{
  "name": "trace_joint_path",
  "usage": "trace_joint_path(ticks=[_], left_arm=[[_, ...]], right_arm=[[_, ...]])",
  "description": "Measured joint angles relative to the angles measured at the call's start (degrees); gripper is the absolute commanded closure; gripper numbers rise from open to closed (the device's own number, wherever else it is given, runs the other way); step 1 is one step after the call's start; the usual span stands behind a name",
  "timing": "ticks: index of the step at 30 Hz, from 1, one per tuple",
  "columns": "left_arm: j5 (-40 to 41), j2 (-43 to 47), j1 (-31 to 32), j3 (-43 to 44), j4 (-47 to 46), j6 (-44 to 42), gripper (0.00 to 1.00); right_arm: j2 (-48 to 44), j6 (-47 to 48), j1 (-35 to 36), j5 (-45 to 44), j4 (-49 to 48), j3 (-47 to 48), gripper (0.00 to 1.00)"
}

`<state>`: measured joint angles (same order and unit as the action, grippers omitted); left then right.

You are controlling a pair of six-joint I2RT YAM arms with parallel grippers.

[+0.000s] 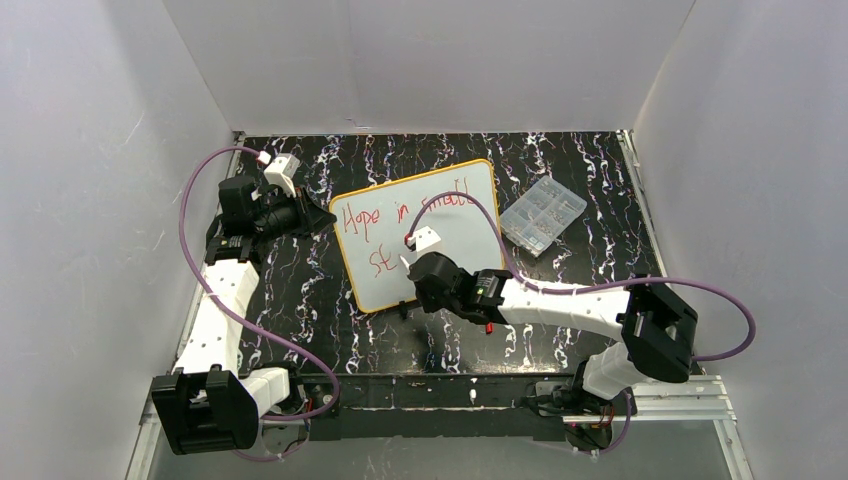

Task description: Write a sentence on the whiteboard

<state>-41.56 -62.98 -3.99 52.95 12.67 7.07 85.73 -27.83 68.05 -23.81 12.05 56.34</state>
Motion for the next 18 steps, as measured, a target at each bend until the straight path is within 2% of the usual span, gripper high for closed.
trace_joint_path(ticks=[18], left_arm=[[0.2,0.0,0.0,0.0,0.0,0.0,1.0]], right_arm=[[-0.3,-0.7,-0.7,0.3,0.6,-1.0,0.99]])
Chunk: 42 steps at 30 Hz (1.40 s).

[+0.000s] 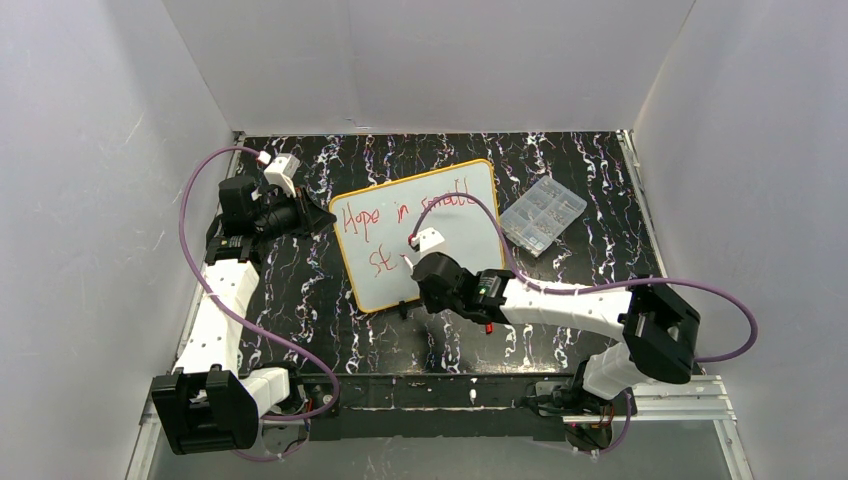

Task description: Write a sentence on the whiteboard

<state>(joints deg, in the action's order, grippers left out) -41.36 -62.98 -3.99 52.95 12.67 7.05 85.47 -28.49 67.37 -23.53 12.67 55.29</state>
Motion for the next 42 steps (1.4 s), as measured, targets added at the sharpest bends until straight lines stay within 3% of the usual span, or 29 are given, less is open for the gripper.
trace_joint_path(ticks=[42], left_arm=[[0.3,0.0,0.1,0.0,0.0,0.0,1.0]], right_arm=[[0.5,3.1,-1.2,3.2,0.5,1.3,0.99]])
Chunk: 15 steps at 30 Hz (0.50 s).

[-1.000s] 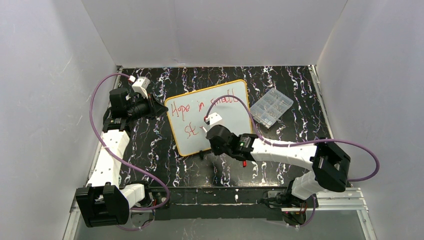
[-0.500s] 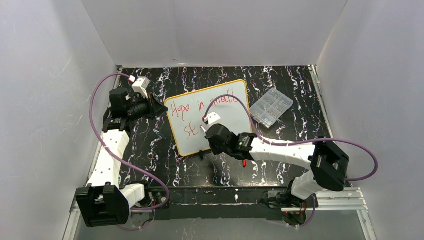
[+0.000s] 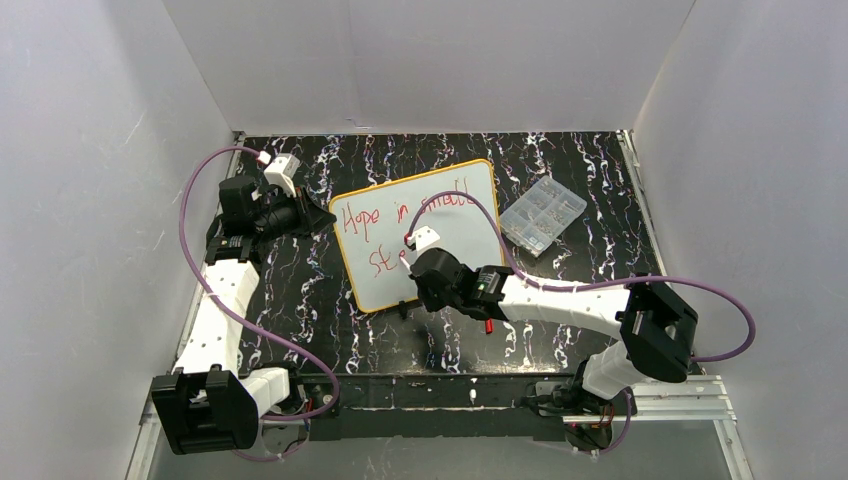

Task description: Write a sentence on the whiteboard

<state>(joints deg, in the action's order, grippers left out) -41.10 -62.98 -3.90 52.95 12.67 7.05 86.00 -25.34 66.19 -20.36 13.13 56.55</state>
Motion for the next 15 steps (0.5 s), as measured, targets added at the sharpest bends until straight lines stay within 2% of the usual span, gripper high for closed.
trace_joint_path(ticks=[15], left_arm=[[0.0,0.0,0.0,0.0,0.0,0.0,1.0]], right_arm=[[0.0,-0.7,0.0,-0.1,2.4,-0.2,0.99]])
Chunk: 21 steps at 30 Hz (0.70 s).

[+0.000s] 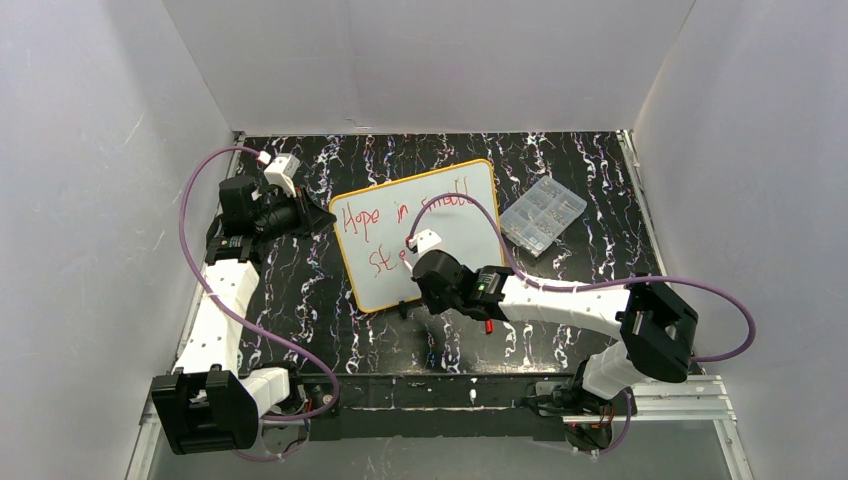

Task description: Write a sentence on the whiteboard

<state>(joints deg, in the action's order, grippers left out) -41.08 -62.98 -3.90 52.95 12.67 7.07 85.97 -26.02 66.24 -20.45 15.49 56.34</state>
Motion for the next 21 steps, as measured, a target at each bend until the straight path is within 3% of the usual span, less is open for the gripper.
trace_joint_path(ticks=[21], left_arm=[[-0.1,0.0,0.0,0.0,0.0,0.0,1.0]], right_arm=[[-6.0,0.4,-0.3,-4.3,0.7,-1.5,0.99]])
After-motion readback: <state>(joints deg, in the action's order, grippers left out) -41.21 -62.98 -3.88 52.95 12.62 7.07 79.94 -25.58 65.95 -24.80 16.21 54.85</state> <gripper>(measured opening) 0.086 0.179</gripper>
